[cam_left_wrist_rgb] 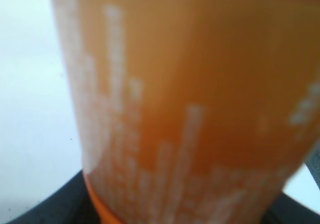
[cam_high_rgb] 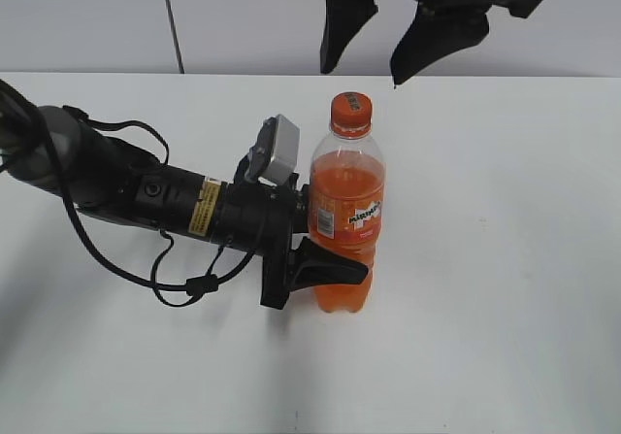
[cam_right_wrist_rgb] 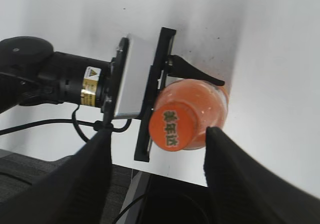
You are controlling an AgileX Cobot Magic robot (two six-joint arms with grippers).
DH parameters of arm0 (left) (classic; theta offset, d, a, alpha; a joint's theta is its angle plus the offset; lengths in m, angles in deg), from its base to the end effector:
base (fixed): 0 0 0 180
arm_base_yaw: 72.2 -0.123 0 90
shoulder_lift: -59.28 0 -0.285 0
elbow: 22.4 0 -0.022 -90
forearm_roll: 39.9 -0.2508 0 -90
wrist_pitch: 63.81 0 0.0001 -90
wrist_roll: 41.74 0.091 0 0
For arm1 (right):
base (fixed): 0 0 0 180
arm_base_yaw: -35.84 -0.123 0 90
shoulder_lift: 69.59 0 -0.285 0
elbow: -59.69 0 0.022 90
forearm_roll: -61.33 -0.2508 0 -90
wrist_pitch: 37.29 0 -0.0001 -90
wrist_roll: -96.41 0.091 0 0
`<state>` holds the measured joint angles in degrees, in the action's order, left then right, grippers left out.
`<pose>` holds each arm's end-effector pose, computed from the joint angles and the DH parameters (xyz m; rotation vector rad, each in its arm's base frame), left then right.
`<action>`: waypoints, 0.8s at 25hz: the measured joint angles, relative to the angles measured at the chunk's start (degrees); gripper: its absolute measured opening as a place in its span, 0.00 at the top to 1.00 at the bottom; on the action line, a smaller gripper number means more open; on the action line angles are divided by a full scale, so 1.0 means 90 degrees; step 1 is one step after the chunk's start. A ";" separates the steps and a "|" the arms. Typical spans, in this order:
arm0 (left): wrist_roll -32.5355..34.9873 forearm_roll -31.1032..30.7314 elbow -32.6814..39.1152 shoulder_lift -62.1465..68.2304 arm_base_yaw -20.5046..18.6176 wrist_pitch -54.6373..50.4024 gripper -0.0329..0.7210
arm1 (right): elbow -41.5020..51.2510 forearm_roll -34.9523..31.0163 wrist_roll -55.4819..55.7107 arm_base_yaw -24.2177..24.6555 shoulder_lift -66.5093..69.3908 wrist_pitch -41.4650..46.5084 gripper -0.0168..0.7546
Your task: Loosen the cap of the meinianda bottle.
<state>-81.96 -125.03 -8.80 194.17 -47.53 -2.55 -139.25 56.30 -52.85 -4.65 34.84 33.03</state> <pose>0.3118 -0.2307 0.0888 1.4949 1.5280 -1.1169 0.2662 0.2372 0.3579 -0.2226 2.8058 0.4531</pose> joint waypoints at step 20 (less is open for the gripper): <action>-0.0006 0.0000 0.0000 0.0000 0.0004 0.0000 0.43 | 0.0052 0.0228 0.0442 -0.0084 0.0416 0.0000 0.41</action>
<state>-82.01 -125.03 -8.80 194.17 -47.49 -2.55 -138.78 58.35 -48.87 -5.40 38.58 33.03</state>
